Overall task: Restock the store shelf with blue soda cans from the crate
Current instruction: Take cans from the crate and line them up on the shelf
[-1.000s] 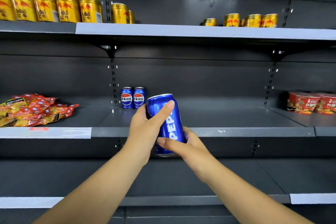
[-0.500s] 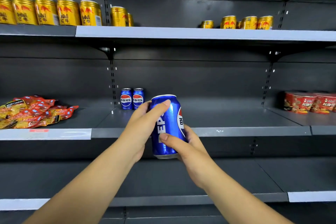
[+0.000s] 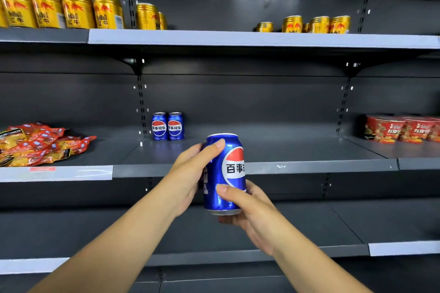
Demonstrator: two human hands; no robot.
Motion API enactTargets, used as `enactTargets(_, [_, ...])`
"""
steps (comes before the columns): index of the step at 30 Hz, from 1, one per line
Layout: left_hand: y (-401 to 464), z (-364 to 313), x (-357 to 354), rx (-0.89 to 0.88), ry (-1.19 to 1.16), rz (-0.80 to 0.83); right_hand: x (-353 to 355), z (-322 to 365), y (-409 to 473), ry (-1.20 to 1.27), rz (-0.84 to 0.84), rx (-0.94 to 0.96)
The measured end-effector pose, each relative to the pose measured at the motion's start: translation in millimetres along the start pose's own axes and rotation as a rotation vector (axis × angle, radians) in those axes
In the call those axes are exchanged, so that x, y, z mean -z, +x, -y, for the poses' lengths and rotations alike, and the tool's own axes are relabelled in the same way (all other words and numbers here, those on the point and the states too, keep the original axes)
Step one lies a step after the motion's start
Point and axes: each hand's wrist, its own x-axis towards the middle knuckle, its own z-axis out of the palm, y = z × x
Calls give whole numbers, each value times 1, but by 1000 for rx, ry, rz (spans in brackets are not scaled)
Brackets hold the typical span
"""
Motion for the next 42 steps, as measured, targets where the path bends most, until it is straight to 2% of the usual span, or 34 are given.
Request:
enactTargets(4, [6, 7, -7, -41, 59, -33, 2, -2, -5, -131, -102, -14])
enactTargets(9, [13, 7, -12, -111, -34, -43, 14, 5, -7, -143, -85, -13])
enactTargets(15, [16, 27, -16, -63, -102, -10, 32, 5, -8, -180, -21, -34])
enactTargets(18, [19, 36, -17, -60, -95, -23, 37, 6, -9, -200, -49, -10])
enactTargets(22, [32, 39, -14, 6, -77, -74, 40, 4, -3, -248, -122, -1])
enactTargets(24, [41, 43, -4, 24, -23, -193, 42, 2, 4, -256, -168, -1])
enactTargets(27, [52, 50, 21, 24, 72, -392, 43, 0, 23, -259, -197, 3])
enactTargets(29, [58, 55, 36, 28, 115, -447, 43, 0, 39, -254, -209, -10])
enactTargets(34, [83, 59, 75, -22, 208, -459, 36, -1, 92, -231, -250, -11])
enactTargets(42, [159, 46, 143, -106, 209, -466, 20, 4, 201, -280, -321, 76])
